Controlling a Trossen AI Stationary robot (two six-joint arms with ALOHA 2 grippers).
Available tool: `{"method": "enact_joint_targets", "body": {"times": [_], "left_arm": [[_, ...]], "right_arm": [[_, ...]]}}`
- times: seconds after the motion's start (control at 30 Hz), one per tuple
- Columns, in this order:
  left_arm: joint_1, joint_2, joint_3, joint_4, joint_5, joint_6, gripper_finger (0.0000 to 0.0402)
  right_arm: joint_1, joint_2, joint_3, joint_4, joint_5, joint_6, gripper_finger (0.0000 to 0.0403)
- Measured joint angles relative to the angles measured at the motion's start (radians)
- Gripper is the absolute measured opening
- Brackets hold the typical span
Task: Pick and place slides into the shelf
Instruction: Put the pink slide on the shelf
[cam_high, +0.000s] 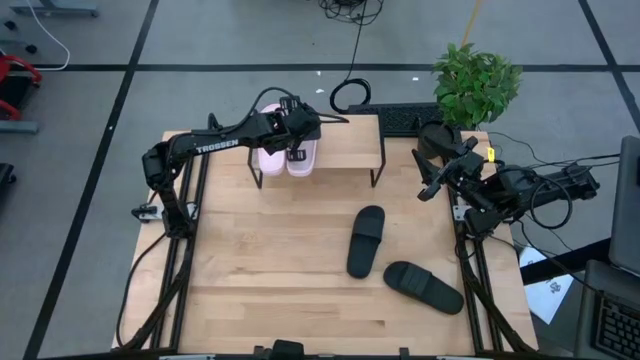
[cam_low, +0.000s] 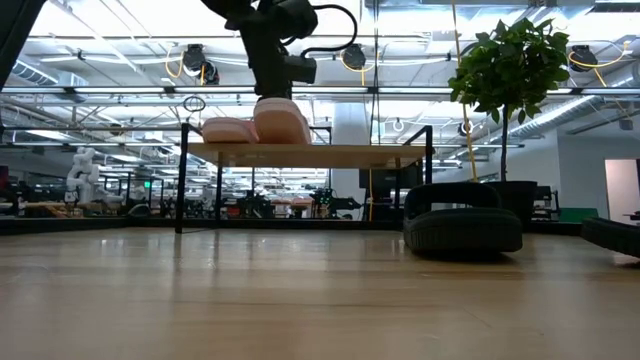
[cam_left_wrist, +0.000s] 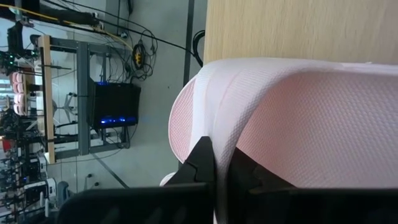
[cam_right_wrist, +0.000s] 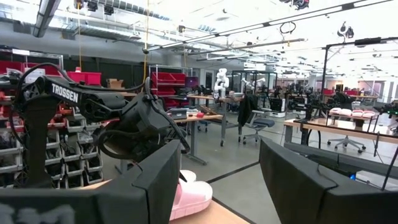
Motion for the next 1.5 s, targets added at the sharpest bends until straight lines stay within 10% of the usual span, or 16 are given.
{"method": "enact_joint_targets", "body": {"times": [1.5], "left_arm": [[-0.045, -0.006, -0.099, 0.137, -0.133, 0.097, 0.0000]], "right_arm": [[0.000, 0.000, 0.000, 0.000, -0.001, -0.007, 0.0210]]}}
